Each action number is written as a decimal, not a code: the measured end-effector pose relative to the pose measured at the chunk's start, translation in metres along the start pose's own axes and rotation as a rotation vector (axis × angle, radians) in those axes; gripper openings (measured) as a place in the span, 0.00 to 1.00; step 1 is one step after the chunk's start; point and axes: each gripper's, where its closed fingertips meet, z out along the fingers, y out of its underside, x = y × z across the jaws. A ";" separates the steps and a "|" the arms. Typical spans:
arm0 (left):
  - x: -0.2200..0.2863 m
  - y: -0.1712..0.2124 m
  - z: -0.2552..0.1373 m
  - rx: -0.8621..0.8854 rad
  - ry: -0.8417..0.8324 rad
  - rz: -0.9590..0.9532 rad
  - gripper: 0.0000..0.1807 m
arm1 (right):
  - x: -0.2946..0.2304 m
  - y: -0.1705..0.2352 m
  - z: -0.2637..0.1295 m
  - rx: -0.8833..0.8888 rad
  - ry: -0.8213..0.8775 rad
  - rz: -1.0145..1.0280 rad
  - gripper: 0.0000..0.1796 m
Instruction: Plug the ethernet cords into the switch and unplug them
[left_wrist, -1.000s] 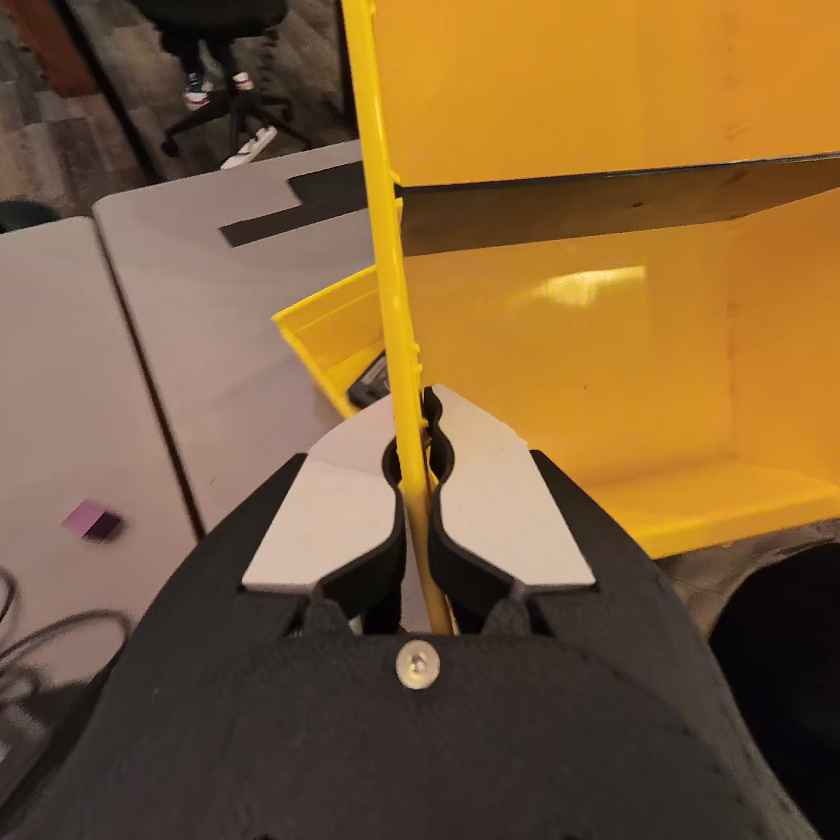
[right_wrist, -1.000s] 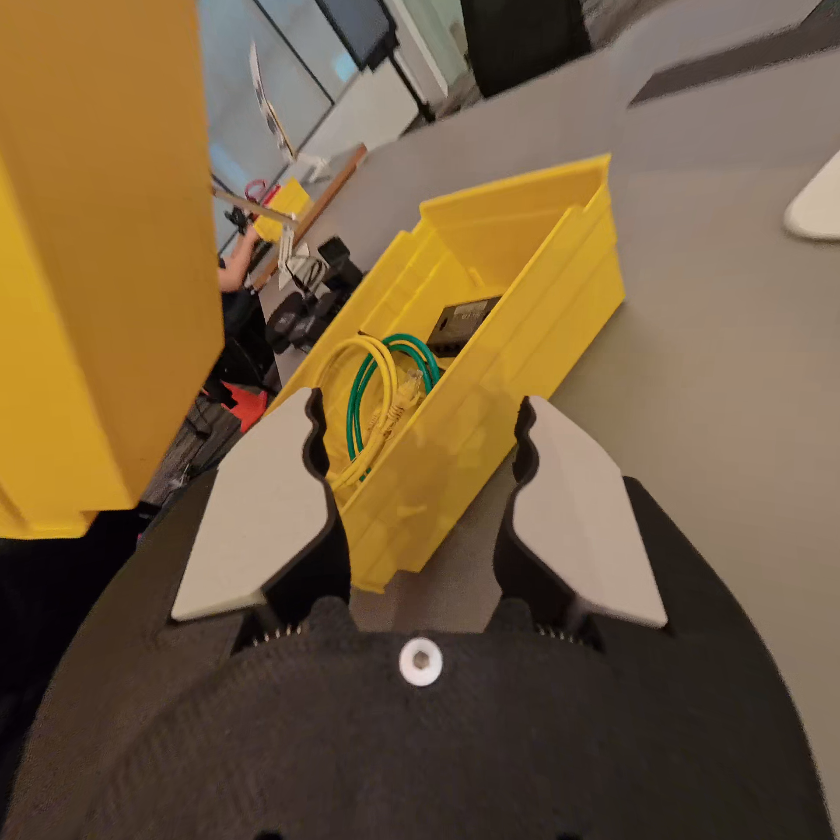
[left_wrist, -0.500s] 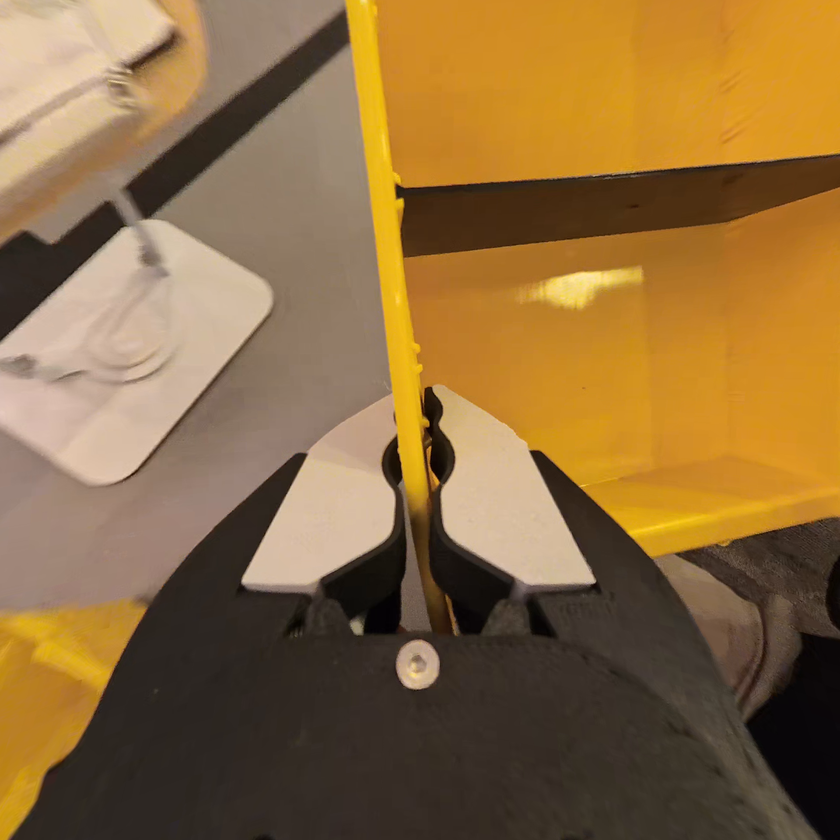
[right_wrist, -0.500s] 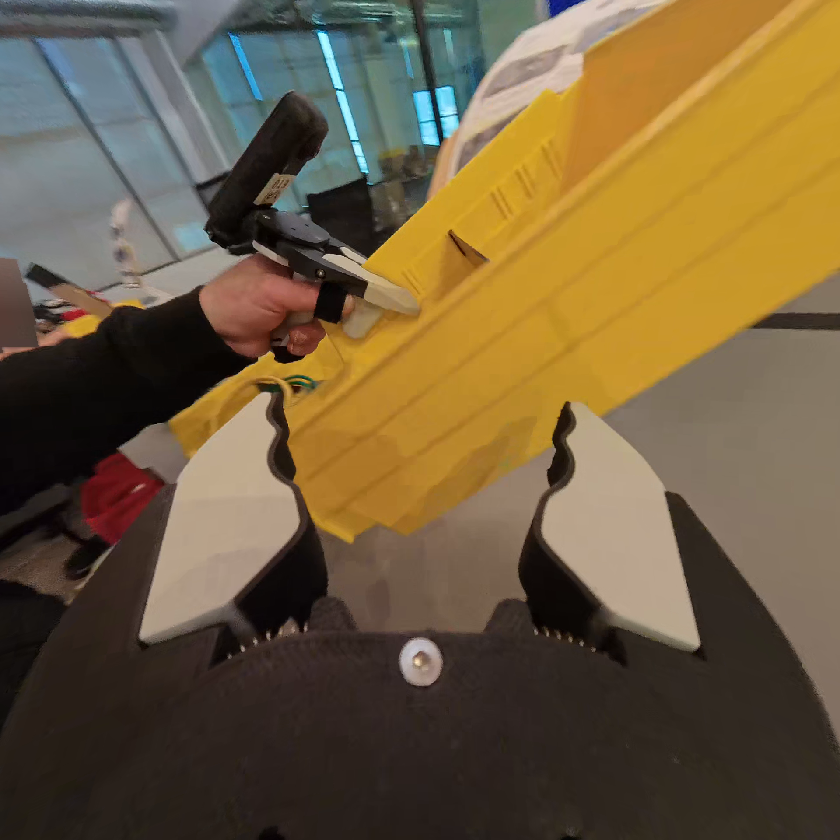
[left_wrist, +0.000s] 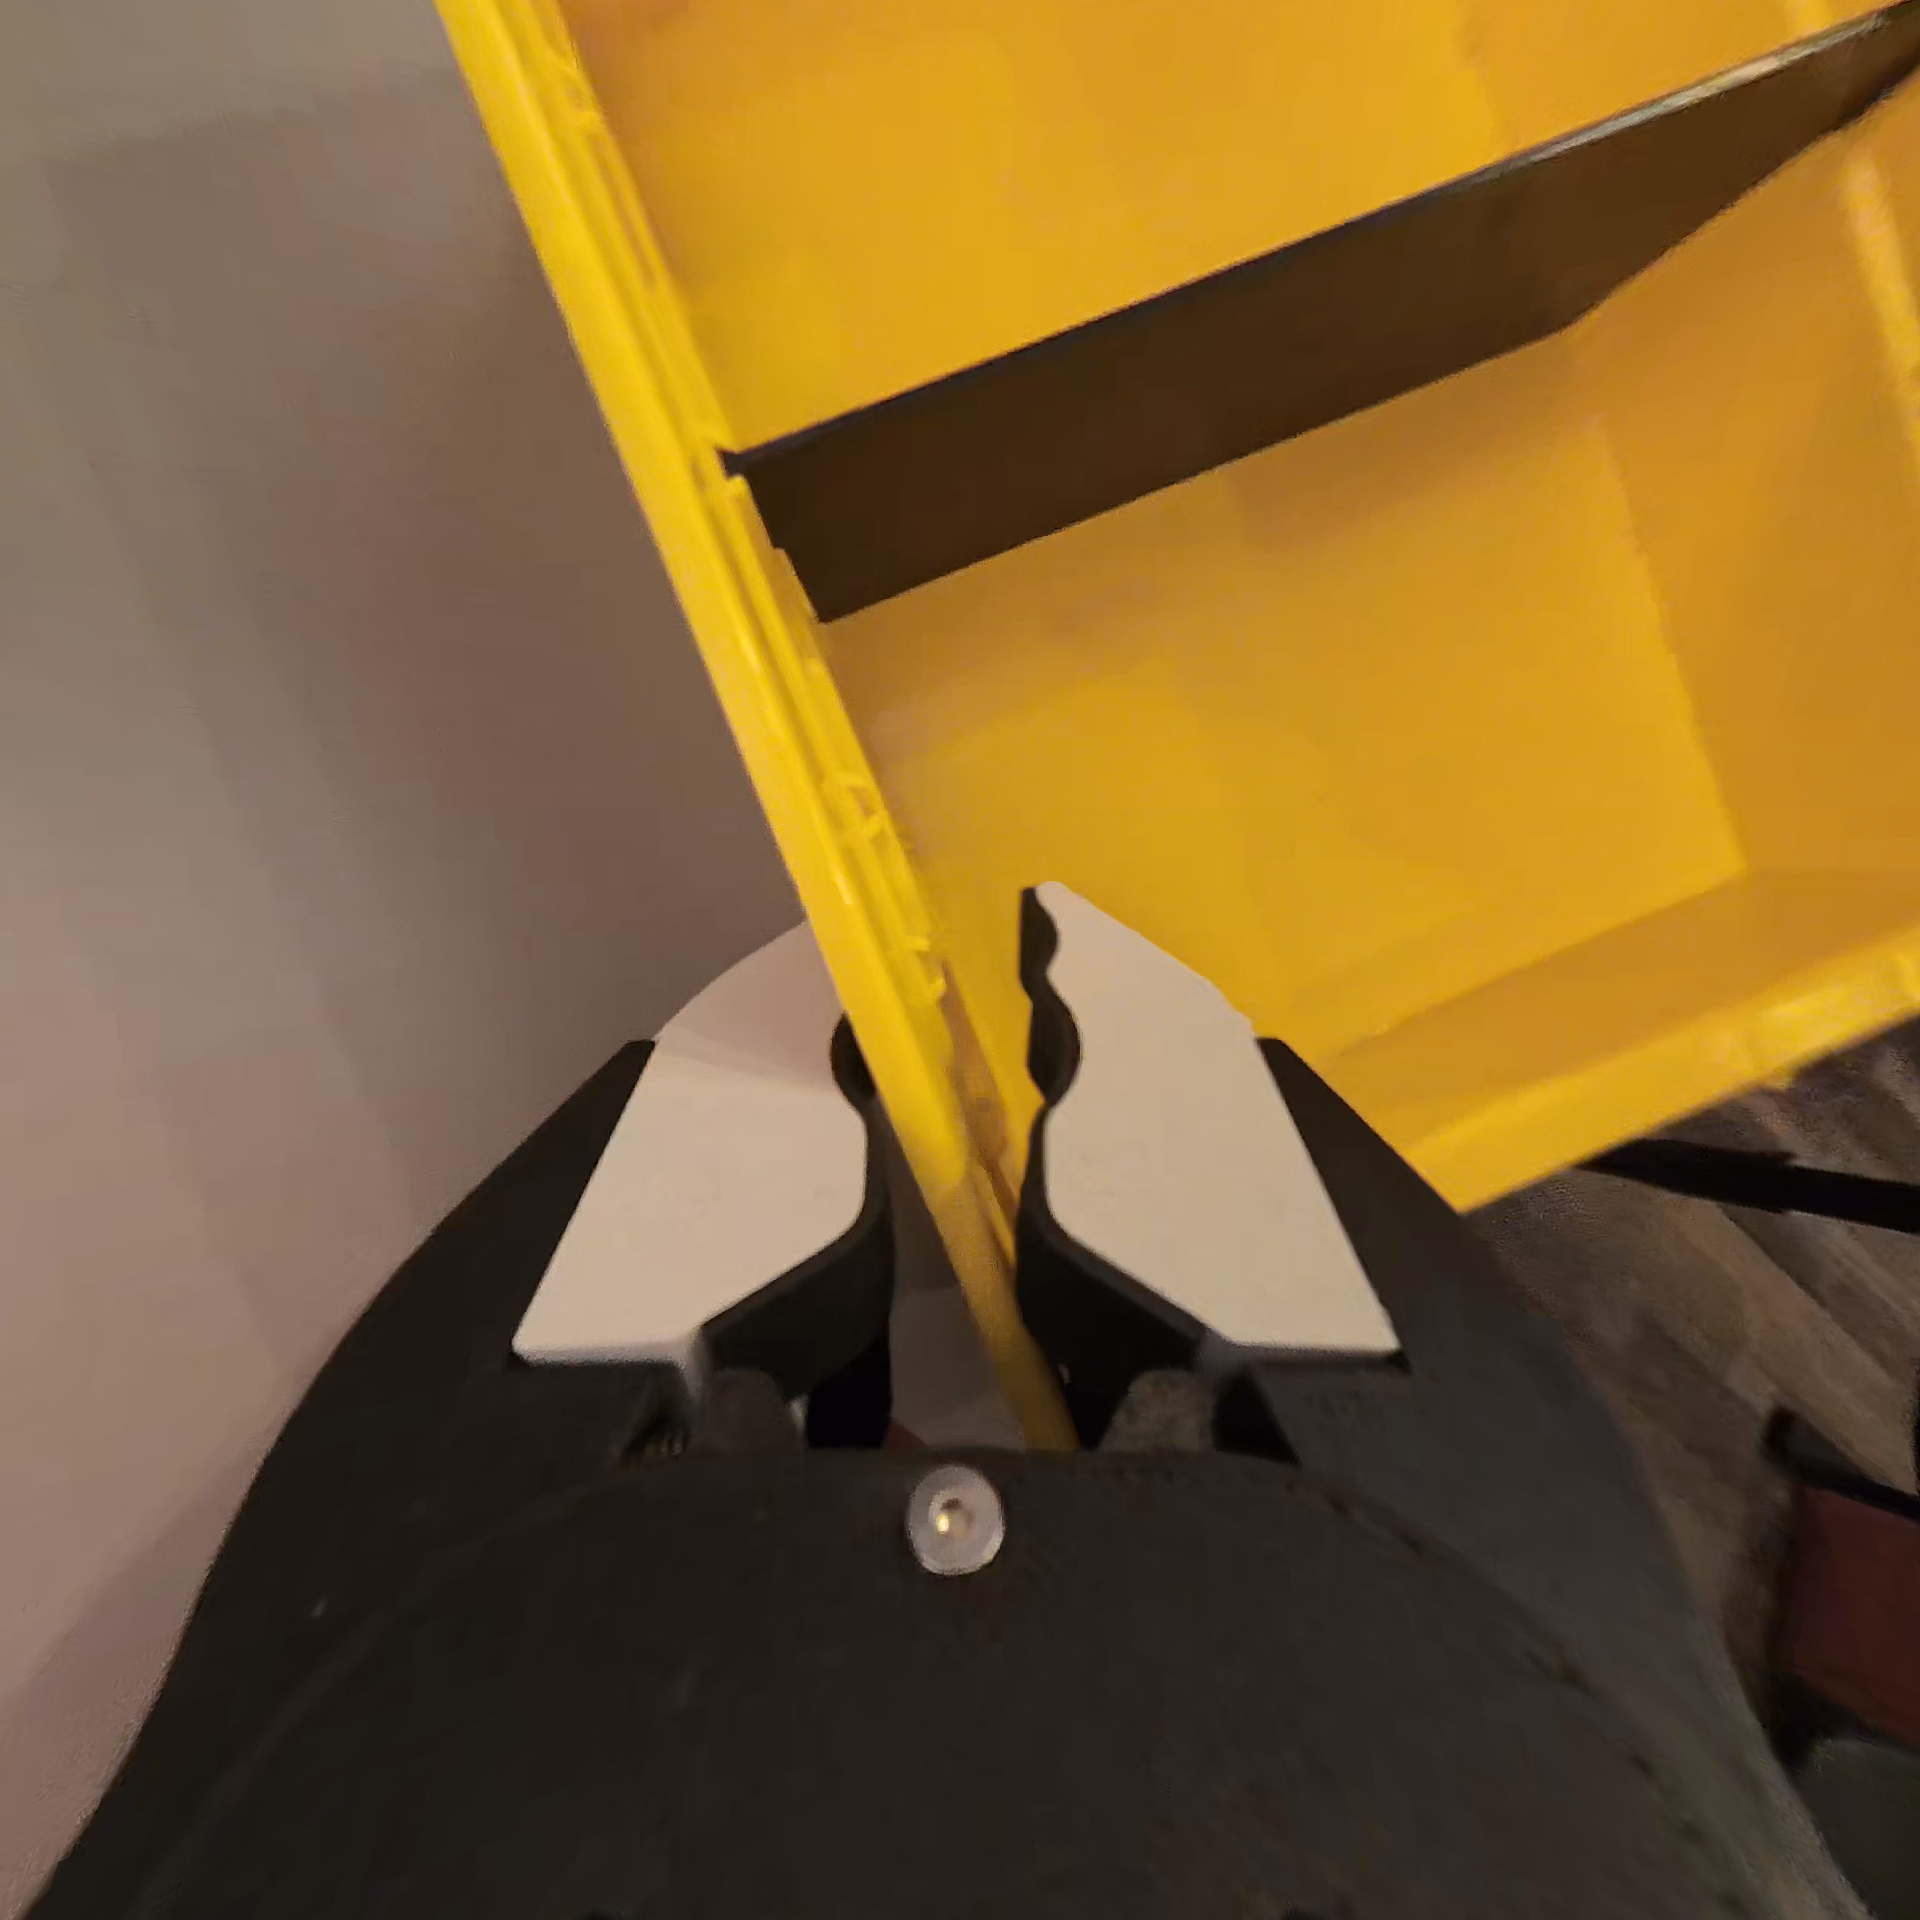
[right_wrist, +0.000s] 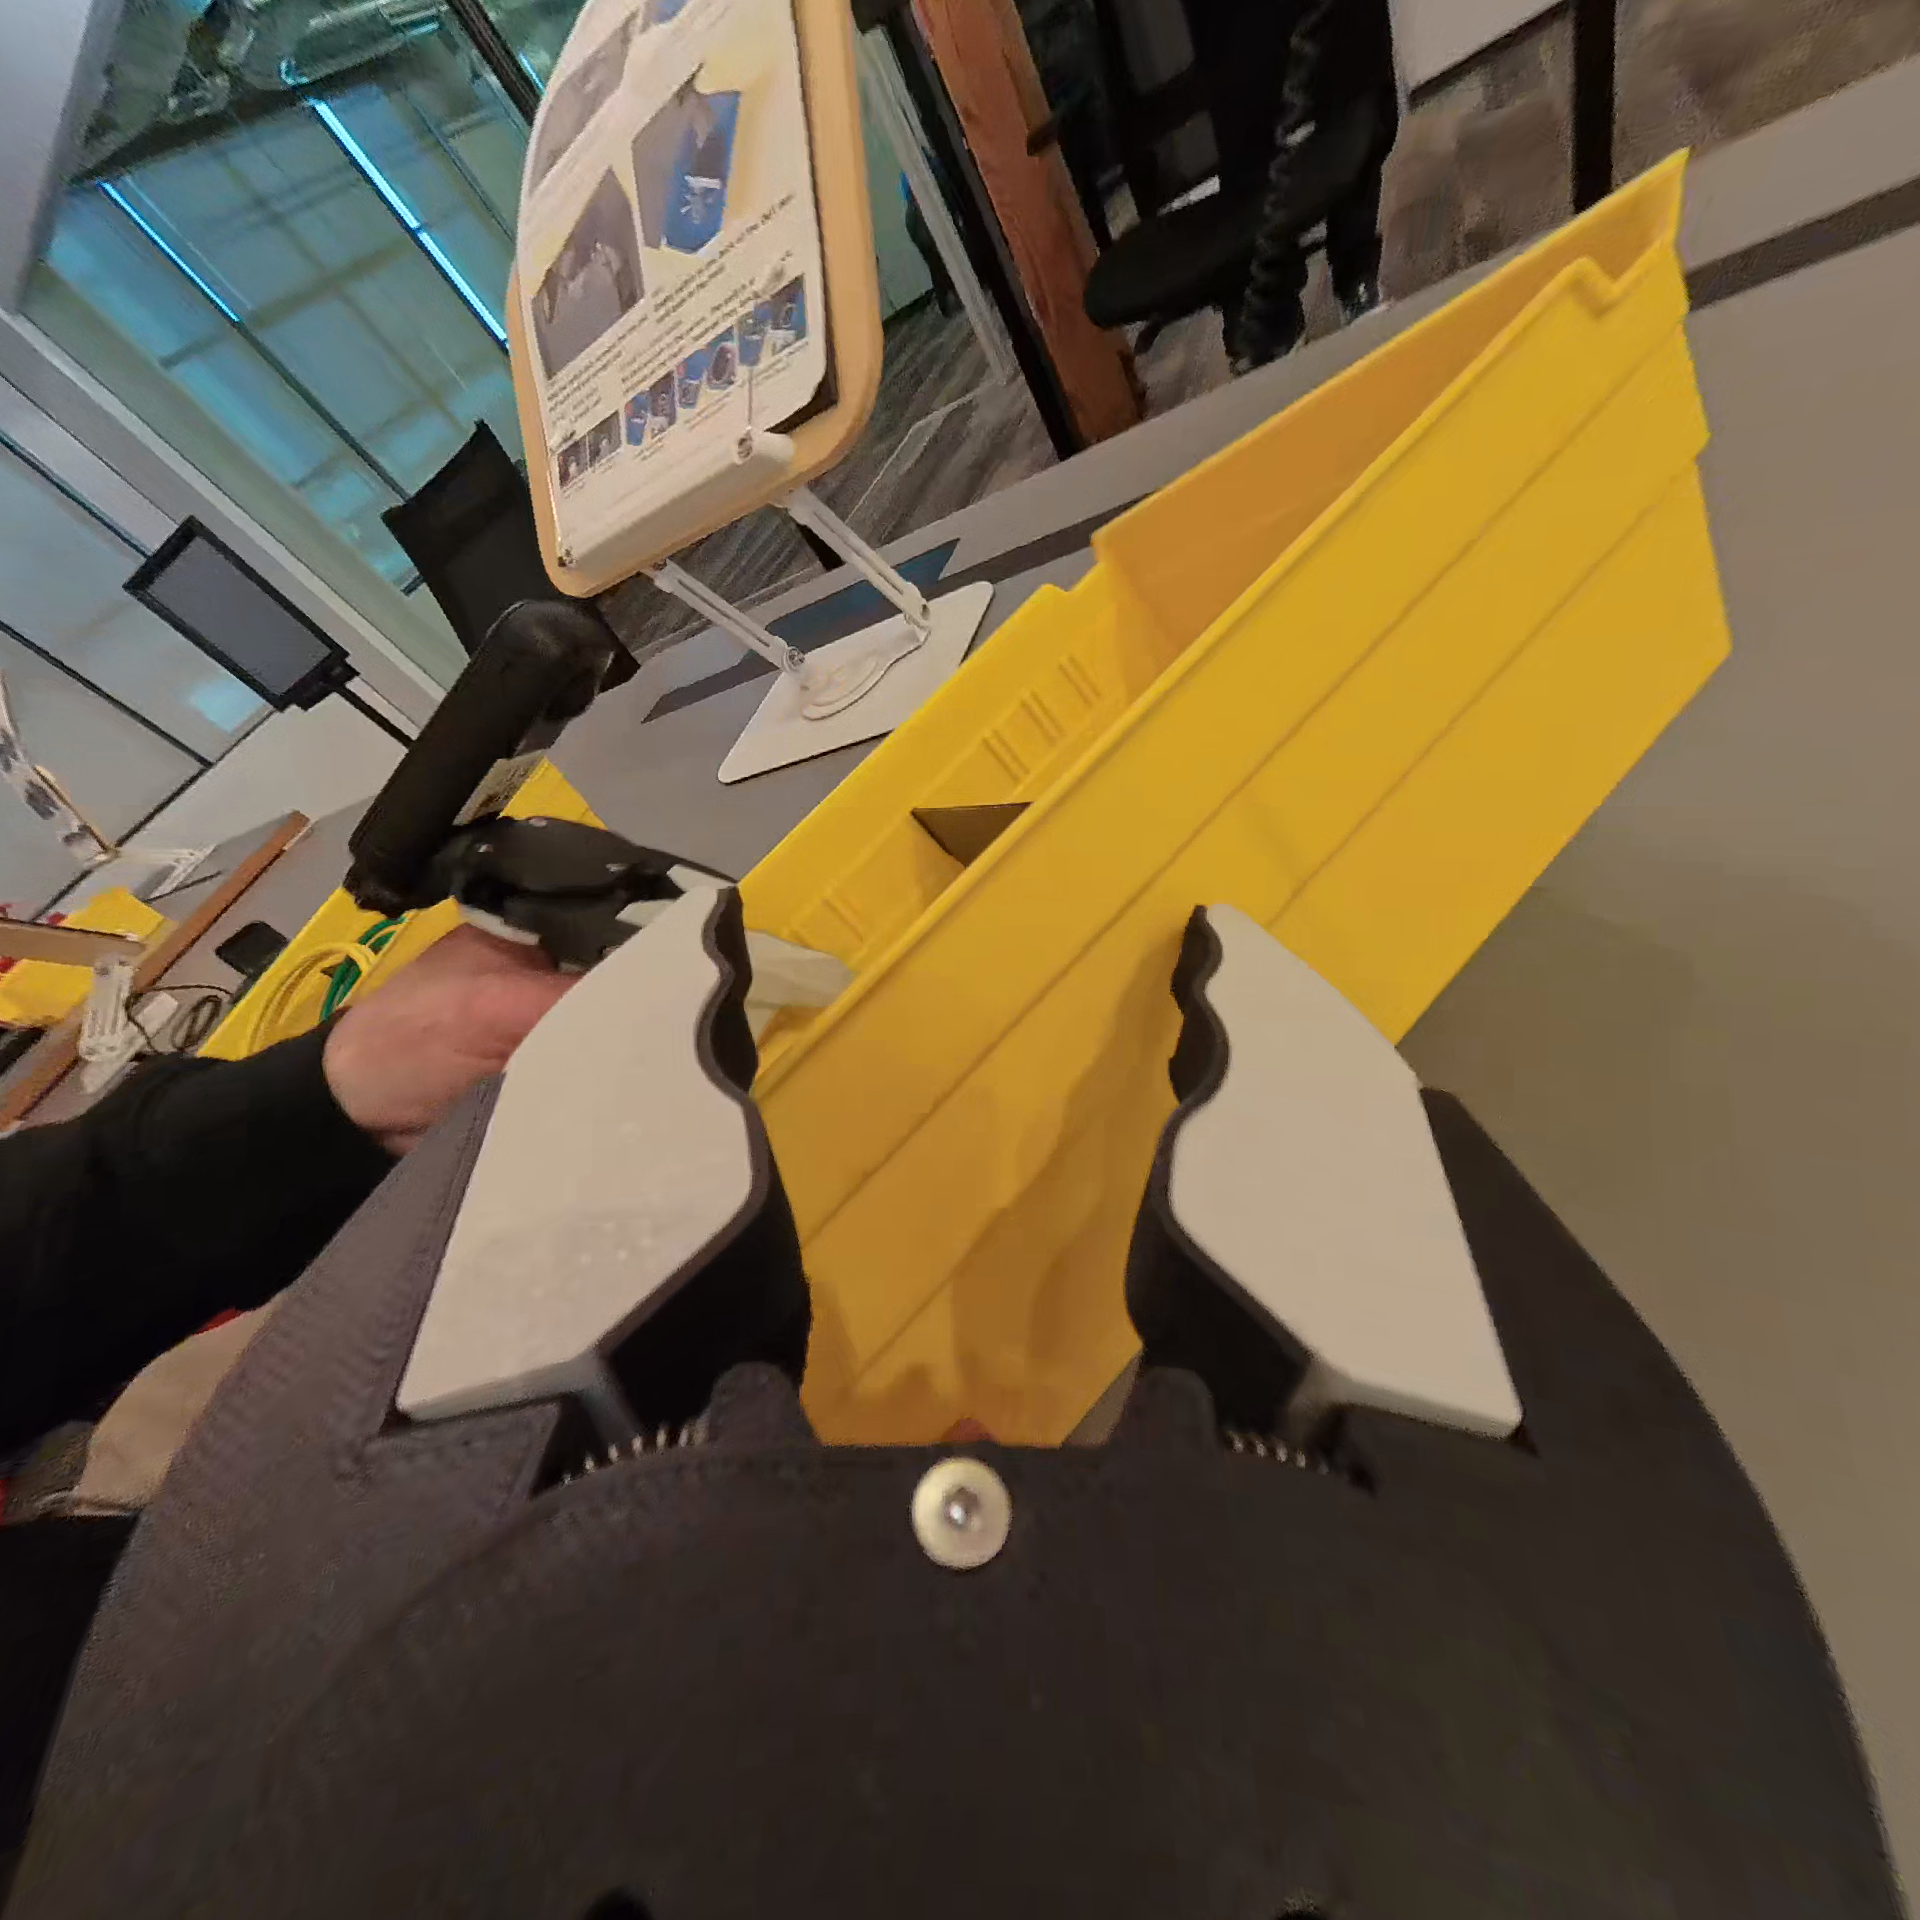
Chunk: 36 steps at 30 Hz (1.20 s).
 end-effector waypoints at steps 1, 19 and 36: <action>0.007 -0.002 0.001 0.013 0.016 -0.015 0.18 | 0.008 -0.002 0.001 -0.021 -0.011 0.014 0.43; 0.056 -0.005 -0.038 0.327 0.272 -0.045 0.42 | 0.130 -0.033 -0.019 -0.259 0.151 -0.022 0.38; -0.149 0.271 -0.301 -0.270 -0.700 0.414 0.38 | -0.008 0.126 0.044 -0.724 0.004 -0.889 0.44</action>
